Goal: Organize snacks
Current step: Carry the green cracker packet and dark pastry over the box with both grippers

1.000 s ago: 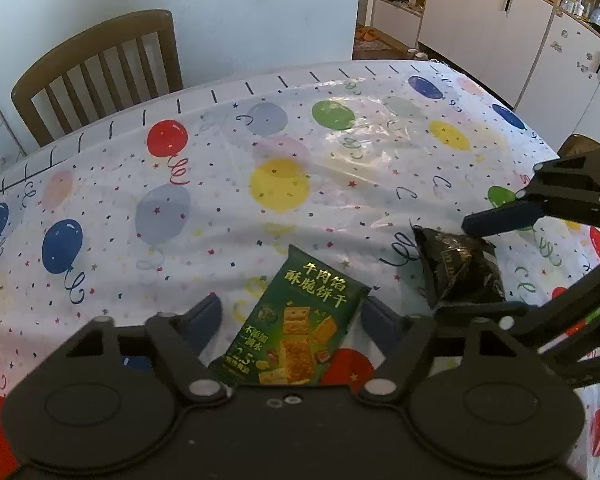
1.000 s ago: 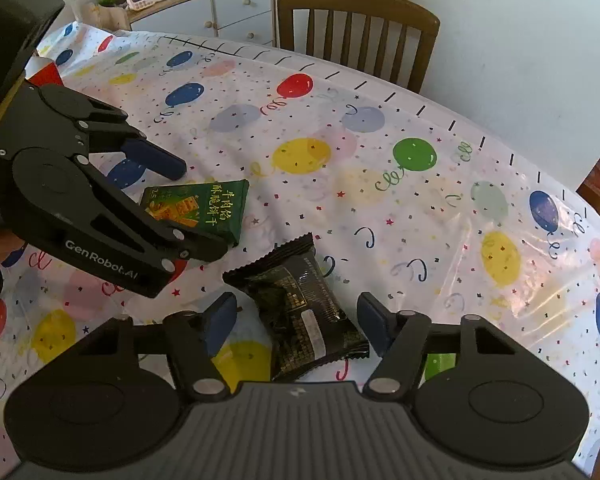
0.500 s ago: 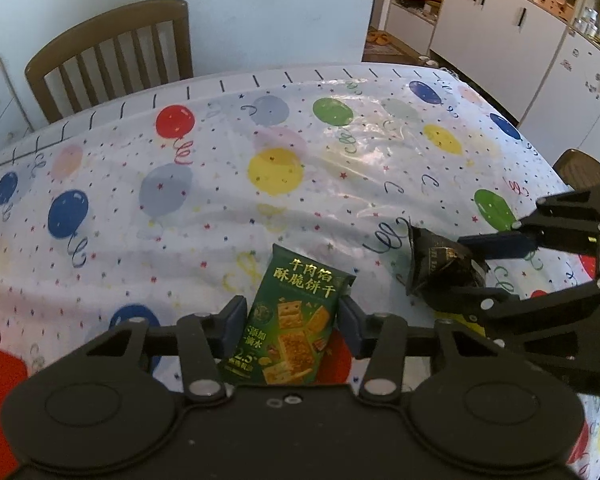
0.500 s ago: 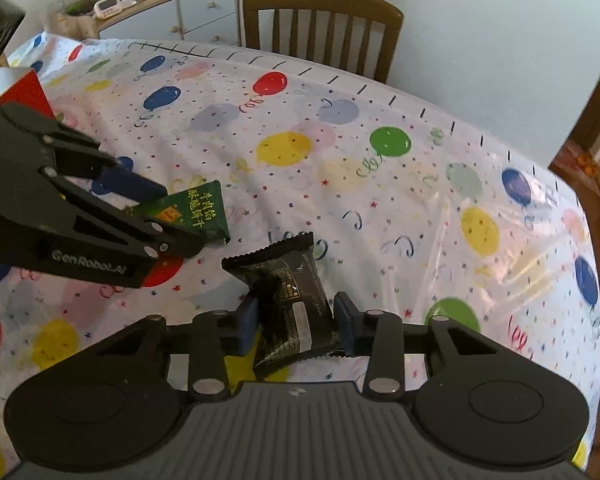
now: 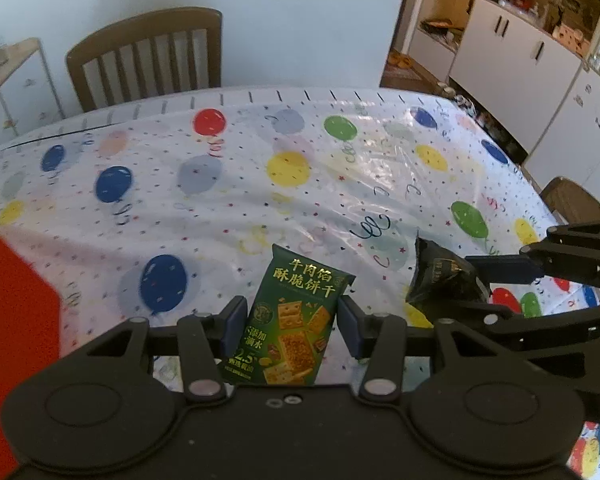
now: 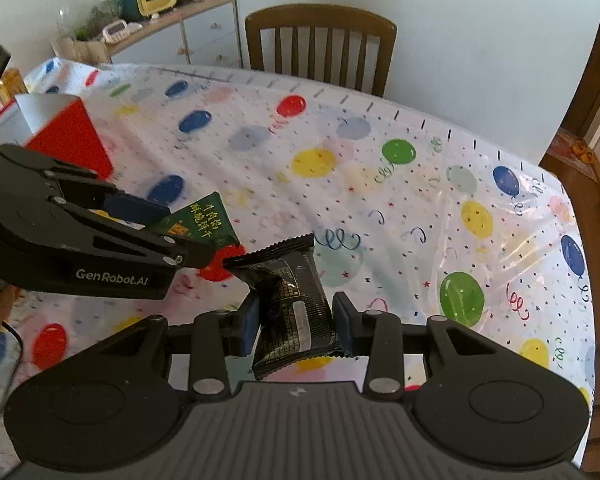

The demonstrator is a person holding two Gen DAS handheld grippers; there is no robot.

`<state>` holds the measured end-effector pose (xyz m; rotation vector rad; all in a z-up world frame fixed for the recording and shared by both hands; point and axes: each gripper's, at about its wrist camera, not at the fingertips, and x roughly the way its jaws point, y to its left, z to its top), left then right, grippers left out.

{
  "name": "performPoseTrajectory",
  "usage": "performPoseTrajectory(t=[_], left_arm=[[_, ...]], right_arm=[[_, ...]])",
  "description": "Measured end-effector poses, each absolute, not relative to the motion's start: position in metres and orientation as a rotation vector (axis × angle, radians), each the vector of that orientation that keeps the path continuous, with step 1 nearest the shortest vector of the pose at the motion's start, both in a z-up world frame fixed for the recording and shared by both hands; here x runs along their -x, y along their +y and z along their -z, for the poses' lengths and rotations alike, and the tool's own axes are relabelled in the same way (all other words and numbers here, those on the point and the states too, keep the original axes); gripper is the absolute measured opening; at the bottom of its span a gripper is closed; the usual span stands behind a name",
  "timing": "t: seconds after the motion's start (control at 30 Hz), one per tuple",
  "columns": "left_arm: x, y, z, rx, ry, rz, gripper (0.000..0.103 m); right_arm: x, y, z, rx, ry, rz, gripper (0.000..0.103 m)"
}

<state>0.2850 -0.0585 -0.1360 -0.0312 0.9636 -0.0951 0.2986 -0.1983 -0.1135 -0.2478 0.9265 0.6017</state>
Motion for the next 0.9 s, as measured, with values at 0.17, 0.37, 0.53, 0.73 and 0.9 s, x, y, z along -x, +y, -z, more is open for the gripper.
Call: performPoseTrajectory(t=[0.17, 0.37, 0.53, 0.73, 0.9], left_arm=[[-0.259, -0.049, 0.113, 0.06, 0.928, 0.073, 0.047], [-0.231, -0.032, 0.086, 0.08, 0.896, 0.027, 0.047], [-0.206, -0.013, 0.061, 0.085, 0.858, 0.005, 0.047], [-0.18, 0.018, 0.039, 0.109, 0.826, -0.022, 0.047], [-0.159, 0.049, 0.027, 0.124, 0.809, -0.051, 0.047]], right_arm=[[-0.281, -0.195, 0.091, 0.229, 0.907, -0.622, 0.038], [-0.254, -0.183, 0.061, 0.234, 0.872, -0.649, 0.038], [-0.234, -0.166, 0.036, 0.226, 0.842, -0.667, 0.038], [-0.21, -0.135, 0.012, 0.213, 0.805, -0.702, 0.038], [-0.192, -0.101, 0.0, 0.226, 0.784, -0.735, 0.038]])
